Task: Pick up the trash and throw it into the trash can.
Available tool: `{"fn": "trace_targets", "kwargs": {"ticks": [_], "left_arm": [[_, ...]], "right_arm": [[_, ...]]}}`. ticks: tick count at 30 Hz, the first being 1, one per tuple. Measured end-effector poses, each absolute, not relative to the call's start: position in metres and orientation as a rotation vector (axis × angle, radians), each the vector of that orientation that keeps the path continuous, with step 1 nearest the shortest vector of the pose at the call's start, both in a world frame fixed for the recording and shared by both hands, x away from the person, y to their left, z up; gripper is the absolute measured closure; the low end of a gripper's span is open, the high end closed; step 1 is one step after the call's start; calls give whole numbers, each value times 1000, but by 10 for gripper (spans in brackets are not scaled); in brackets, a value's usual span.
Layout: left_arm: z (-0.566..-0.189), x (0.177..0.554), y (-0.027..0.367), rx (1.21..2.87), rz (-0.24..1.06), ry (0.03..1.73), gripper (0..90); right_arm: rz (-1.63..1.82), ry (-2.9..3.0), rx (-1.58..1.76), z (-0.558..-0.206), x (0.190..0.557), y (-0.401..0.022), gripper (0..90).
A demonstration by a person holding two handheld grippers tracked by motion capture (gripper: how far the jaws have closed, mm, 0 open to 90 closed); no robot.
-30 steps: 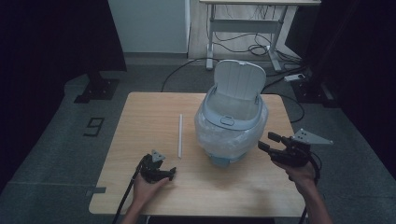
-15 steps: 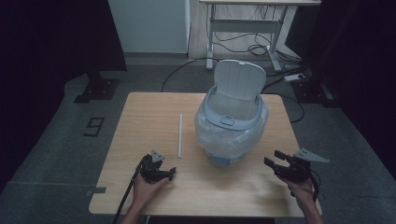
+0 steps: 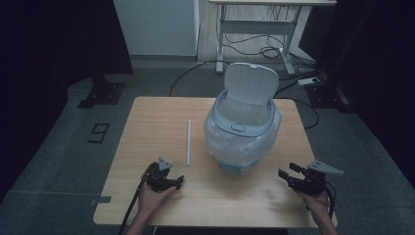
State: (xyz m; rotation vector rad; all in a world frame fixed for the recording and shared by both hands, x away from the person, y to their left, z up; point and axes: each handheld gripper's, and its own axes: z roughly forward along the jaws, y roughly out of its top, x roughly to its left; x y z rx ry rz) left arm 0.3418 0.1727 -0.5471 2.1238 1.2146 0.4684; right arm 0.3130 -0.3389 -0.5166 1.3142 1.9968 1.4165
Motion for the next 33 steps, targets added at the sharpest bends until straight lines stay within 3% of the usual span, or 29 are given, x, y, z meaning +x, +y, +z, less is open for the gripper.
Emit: {"fn": "trace_targets", "kwargs": {"ticks": [5, 16, 33], "left_arm": [[-541, 337, 173, 2081, 511, 1221, 183], [-522, 339, 179, 1985, 459, 1214, 224], [-515, 394, 152, 1985, 490, 1279, 261]], "right_arm": [[1407, 1999, 1332, -520, 314, -341, 332], [1349, 2018, 1354, -531, 315, -339, 330], [1286, 2085, 1330, -540, 316, -329, 330]]}}
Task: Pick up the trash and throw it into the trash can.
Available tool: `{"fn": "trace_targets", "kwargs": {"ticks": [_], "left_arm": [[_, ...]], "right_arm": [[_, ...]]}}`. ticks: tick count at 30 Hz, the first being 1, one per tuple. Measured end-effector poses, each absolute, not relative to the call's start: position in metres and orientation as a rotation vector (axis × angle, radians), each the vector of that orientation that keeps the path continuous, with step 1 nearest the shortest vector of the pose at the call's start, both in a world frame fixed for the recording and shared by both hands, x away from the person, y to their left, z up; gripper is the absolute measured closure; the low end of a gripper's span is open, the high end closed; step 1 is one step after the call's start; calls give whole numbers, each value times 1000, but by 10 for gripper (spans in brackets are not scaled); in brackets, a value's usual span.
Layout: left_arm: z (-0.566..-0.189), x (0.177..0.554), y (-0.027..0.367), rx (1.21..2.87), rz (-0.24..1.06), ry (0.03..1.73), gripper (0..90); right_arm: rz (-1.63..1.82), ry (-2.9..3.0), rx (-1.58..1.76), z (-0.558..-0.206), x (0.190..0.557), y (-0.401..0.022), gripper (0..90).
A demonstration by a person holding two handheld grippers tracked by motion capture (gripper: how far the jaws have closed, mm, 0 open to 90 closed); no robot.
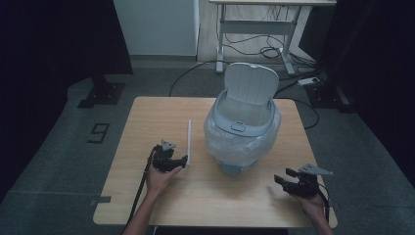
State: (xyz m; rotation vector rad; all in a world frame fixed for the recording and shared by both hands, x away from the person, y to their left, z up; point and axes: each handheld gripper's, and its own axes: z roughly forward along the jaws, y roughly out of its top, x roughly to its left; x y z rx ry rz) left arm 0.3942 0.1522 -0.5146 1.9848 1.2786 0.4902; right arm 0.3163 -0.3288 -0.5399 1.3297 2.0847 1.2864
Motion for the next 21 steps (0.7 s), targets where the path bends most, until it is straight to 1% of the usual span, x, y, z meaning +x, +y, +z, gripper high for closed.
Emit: {"fn": "trace_targets", "kwargs": {"ticks": [6, 13, 18, 21], "left_arm": [[-517, 414, 144, 1990, 499, 1301, 271], [-529, 432, 135, 2006, 484, 1340, 283], [-538, 438, 131, 2021, 499, 1361, 311], [-540, 440, 131, 2021, 497, 1372, 351]], "right_arm": [[1301, 2075, 1331, -540, 315, -330, 329], [1296, 2078, 1334, -541, 316, -330, 329], [1306, 2079, 1316, -540, 315, -330, 325], [1301, 2084, 1314, -541, 315, -329, 325]]}}
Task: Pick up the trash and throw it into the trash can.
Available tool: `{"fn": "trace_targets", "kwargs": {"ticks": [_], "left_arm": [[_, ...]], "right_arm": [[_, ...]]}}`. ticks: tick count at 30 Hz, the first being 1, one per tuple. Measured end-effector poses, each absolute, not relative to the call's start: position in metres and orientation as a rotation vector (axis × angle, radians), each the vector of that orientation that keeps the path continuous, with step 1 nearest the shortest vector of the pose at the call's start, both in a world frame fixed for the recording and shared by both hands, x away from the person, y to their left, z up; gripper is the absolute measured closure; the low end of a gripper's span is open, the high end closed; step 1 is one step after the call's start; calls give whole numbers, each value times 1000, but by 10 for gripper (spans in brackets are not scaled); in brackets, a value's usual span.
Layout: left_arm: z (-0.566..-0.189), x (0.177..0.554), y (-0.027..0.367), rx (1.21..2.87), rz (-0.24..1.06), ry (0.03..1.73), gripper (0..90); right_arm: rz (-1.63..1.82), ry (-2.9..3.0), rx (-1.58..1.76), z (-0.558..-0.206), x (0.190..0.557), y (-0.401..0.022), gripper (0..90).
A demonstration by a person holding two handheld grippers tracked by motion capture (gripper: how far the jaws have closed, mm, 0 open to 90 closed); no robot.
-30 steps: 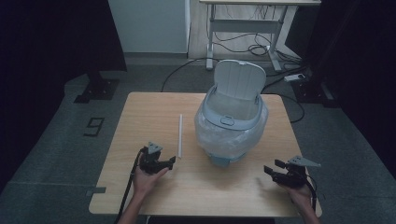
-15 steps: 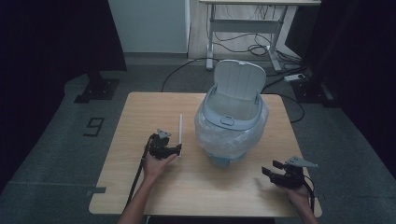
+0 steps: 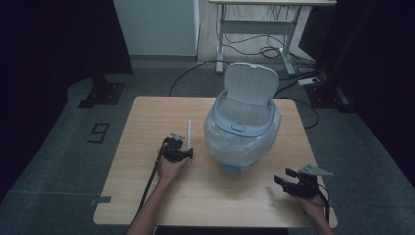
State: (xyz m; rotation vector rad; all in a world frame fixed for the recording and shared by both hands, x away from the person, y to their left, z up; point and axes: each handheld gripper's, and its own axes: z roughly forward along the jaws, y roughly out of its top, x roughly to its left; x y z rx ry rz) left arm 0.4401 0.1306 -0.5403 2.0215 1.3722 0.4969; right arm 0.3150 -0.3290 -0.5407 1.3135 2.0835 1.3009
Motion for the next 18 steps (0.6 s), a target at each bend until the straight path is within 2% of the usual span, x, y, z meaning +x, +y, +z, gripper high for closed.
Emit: {"fn": "trace_targets", "kwargs": {"ticks": [7, 13, 16, 18], "left_arm": [[-542, 439, 132, 2049, 510, 1361, 471], [-542, 437, 138, 2051, 524, 1339, 650], [-543, 433, 143, 2053, 522, 1320, 776], [-543, 429, 144, 2055, 524, 1308, 789]], "right_arm": [[1295, 2083, 1316, -541, 315, -329, 325], [1287, 2080, 1316, -541, 315, -329, 322], [1285, 2076, 1323, -541, 315, -330, 322], [1284, 2072, 1325, -541, 316, -330, 322]]}}
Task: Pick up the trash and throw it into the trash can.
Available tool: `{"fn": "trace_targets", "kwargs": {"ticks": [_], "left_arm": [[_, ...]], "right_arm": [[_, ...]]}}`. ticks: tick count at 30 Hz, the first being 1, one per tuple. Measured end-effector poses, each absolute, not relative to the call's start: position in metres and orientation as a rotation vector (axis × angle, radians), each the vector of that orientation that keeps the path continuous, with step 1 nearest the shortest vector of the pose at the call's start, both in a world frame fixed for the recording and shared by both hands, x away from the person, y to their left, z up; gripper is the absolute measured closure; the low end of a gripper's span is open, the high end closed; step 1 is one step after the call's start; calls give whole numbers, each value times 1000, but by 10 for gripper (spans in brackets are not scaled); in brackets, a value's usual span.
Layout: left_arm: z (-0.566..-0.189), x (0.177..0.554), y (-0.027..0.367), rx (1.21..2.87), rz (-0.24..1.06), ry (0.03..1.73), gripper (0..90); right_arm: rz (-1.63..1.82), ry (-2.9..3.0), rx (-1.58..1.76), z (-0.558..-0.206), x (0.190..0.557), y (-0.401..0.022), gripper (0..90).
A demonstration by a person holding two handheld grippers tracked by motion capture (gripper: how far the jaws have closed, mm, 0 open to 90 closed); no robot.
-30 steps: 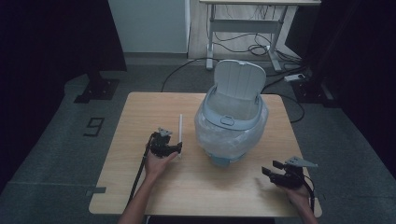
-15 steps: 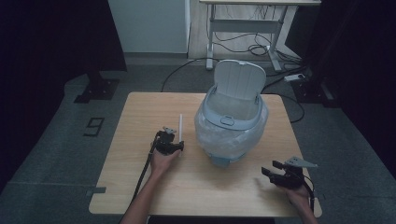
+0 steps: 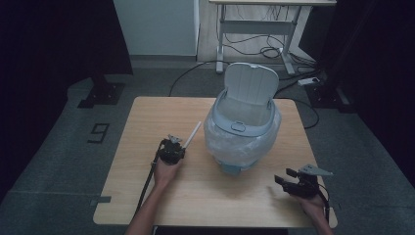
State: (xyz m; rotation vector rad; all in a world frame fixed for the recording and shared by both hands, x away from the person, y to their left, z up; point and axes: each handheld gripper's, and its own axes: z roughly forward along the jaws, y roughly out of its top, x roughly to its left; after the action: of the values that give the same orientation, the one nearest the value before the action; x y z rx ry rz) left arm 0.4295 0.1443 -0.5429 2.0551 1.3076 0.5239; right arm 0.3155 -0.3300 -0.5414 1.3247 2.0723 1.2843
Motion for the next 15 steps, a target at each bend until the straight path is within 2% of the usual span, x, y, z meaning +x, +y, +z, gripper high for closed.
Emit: {"fn": "trace_targets", "kwargs": {"ticks": [8, 15], "left_arm": [[-542, 421, 157, 2024, 493, 1315, 800], [-535, 400, 175, 1927, 467, 1298, 800]], "right_arm": [[1274, 2067, 1323, -541, 315, -328, 322], [1273, 2059, 1336, -542, 315, -329, 322]]}}
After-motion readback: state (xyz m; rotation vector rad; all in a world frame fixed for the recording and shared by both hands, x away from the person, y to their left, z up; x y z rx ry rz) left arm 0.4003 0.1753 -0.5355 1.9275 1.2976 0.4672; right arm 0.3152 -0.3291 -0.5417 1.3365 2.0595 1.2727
